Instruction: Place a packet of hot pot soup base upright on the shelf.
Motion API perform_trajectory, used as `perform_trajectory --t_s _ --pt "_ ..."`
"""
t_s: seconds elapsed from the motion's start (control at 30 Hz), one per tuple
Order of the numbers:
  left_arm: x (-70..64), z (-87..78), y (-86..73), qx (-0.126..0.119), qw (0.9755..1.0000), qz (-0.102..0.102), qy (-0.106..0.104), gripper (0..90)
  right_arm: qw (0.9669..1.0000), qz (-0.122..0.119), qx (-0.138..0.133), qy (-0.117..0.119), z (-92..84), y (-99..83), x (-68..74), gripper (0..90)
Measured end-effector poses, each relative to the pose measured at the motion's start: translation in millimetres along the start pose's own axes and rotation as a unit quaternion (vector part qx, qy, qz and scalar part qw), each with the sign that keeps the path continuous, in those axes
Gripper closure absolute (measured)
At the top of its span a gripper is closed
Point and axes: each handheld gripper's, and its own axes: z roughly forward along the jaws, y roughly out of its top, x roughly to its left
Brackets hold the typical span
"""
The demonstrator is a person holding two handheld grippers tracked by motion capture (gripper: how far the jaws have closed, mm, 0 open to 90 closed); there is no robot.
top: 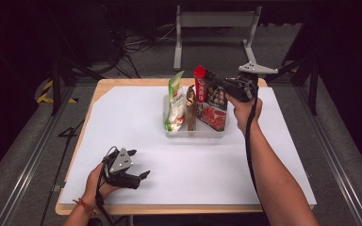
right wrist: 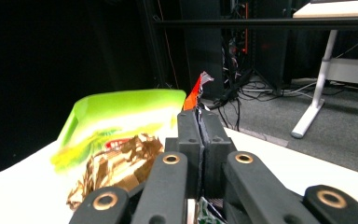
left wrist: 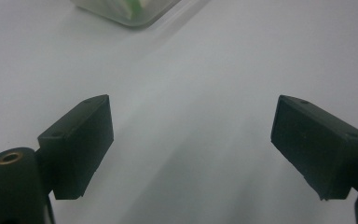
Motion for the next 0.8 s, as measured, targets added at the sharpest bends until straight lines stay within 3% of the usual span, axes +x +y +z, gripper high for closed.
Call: perform_trajectory --t_s 0.17,0.8 --pt "-0.1 0.5 0.2 0.001 1.0000 0.000 0.000 13.6 0.9999 0.002 -0.005 0.009 -3.2 -7.7 -0.7 88.6" --pt "0.1 4.4 1.0 0.010 0.9999 0.003 0.001 13.5 0.9992 -0.024 0.000 0.031 -21.3 -24.6 9.7 86.1"
